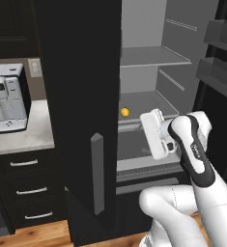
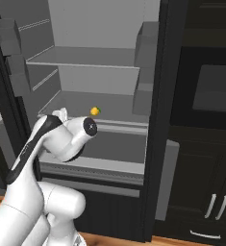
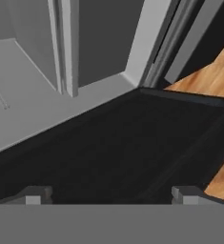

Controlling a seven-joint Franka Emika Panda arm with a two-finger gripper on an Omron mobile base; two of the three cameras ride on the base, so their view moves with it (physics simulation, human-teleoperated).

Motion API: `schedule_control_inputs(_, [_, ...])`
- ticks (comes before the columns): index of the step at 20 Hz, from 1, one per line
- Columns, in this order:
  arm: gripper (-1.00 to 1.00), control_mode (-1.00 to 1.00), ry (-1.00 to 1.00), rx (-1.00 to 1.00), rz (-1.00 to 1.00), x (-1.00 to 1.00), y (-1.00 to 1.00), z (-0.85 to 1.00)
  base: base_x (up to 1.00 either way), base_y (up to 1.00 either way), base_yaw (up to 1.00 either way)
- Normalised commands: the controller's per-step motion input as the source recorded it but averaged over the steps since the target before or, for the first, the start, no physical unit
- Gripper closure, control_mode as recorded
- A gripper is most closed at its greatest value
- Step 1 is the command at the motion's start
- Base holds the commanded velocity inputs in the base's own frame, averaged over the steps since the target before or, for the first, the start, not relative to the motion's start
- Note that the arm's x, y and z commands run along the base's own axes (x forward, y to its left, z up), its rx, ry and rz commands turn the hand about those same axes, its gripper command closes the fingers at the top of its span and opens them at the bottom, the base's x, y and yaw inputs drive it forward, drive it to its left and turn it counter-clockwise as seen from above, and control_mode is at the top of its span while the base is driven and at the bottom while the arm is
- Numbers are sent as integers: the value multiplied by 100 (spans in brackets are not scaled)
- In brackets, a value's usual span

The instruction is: Retrieve a lemon from the fridge and place it on the cutting board with the fish.

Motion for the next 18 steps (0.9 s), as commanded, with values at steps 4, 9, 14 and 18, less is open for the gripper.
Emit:
schedule_control_inputs(4, [-100,-100,0,16,0,45,70,-66,0,0,0])
schedule_control_inputs(9, [-100,-100,8,7,7,35,65,-32,0,0,0])
schedule_control_inputs(14, [-100,-100,37,0,24,22,76,2,0,0,0])
schedule_control_inputs(18, [-100,-100,34,0,36,3,52,0,0,0,0])
